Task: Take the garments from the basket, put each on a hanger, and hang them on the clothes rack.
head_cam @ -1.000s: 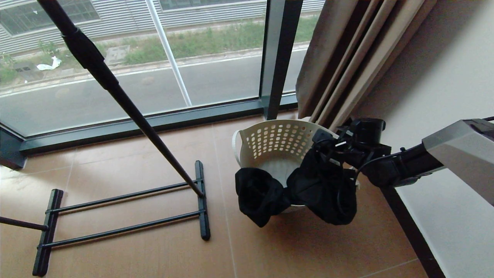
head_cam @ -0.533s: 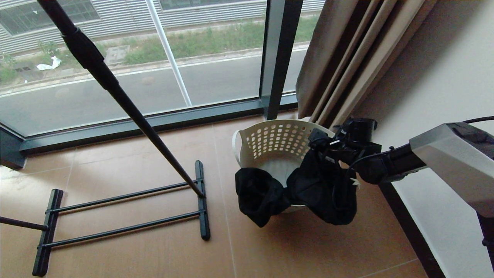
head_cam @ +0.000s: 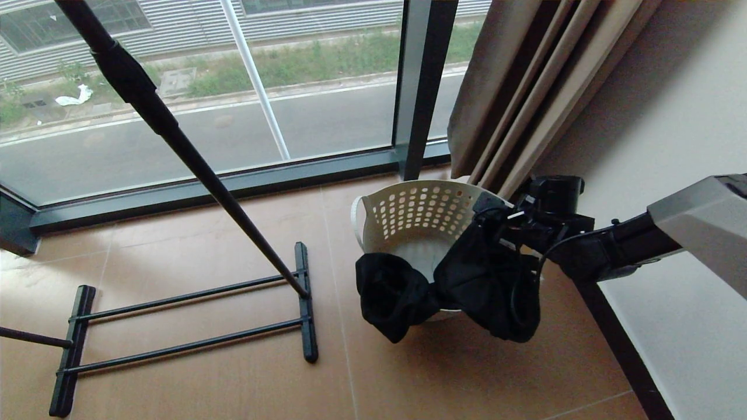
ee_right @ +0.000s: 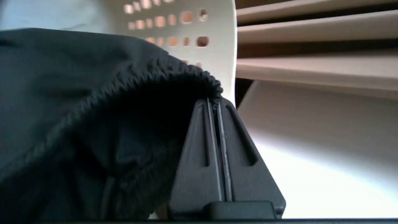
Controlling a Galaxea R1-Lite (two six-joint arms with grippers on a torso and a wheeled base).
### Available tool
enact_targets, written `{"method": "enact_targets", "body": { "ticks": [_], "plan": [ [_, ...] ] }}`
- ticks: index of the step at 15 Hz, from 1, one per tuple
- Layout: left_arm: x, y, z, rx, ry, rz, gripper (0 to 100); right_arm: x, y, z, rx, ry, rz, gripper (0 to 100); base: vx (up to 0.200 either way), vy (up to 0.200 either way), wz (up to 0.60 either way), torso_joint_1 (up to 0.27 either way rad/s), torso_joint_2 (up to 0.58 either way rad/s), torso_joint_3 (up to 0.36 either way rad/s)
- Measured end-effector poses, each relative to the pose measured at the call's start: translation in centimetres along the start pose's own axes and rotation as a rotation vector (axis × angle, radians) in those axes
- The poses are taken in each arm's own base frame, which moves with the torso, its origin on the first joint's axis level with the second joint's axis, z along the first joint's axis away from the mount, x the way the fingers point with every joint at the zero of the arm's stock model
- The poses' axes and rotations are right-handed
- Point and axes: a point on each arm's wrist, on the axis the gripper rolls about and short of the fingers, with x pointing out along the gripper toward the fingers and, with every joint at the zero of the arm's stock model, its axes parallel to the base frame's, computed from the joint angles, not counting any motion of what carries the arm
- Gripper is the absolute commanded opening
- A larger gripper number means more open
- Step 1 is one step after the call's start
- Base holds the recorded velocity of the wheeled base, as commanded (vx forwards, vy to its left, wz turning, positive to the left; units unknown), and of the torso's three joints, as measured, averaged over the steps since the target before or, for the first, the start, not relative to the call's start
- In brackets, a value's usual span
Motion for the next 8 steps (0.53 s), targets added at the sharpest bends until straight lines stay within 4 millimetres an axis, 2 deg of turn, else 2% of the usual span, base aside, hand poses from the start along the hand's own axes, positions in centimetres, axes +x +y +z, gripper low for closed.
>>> {"method": "enact_targets", "body": {
  "ticks": [3,6,8],
  "plan": [
    [0.0,0.0,0.0,0.0,0.0,0.0,100,-6.1,-2.0,1.6,0.052,-0.023,-0.018,0,0.0,0.0,0.0,0.0,0.0,0.0],
    [0.0,0.0,0.0,0.0,0.0,0.0,100,-13.6,-4.1,2.5,0.14,-0.064,-0.043,0,0.0,0.0,0.0,0.0,0.0,0.0],
    [0.0,0.0,0.0,0.001,-0.001,0.0,100,-18.5,-4.8,2.5,0.187,-0.076,-0.035,0,0.0,0.0,0.0,0.0,0.0,0.0]
  ]
}}
